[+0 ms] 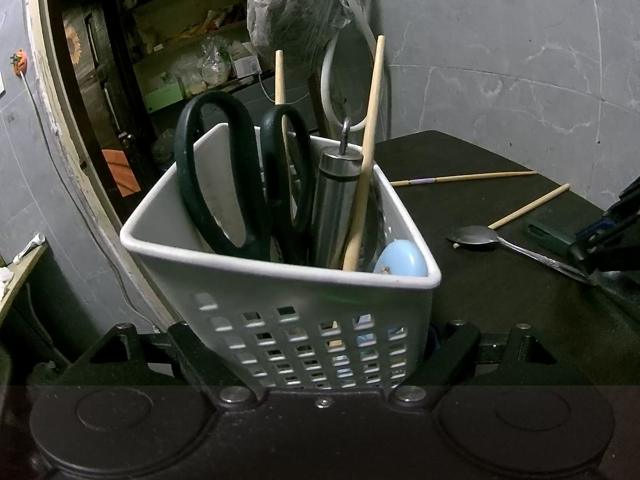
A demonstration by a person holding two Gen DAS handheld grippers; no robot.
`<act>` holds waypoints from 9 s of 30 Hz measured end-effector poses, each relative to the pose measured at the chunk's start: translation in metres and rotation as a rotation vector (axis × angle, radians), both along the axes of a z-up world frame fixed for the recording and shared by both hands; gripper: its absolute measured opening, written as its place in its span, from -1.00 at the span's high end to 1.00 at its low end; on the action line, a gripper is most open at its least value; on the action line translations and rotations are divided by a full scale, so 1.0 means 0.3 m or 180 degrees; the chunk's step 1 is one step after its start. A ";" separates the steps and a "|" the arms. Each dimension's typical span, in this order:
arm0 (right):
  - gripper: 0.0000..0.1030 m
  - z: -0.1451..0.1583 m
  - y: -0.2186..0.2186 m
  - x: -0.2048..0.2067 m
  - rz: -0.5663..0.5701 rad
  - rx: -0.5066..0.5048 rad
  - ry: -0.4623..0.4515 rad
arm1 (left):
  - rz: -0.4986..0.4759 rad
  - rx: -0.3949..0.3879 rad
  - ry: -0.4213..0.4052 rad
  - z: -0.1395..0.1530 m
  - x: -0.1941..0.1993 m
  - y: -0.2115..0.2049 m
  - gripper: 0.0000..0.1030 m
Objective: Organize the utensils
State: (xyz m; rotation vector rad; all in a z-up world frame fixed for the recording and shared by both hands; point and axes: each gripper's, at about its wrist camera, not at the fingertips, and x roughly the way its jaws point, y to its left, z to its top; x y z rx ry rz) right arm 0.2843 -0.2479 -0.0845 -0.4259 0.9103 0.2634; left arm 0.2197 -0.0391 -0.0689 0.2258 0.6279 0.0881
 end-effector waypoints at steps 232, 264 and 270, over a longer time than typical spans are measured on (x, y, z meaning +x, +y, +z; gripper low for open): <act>0.76 0.514 0.260 -0.173 0.1806 0.2440 -0.0957 | -0.0010 -0.0051 -0.0035 -0.005 -0.002 0.019 -0.71; -0.96 0.414 -0.048 -0.158 0.0507 0.1799 -0.1200 | -0.0024 -0.0043 -0.0034 -0.007 0.005 0.017 -0.71; -0.99 0.254 -0.048 -0.105 0.0114 0.1410 -0.0762 | -0.0026 -0.0041 -0.0033 -0.009 0.006 0.015 -0.71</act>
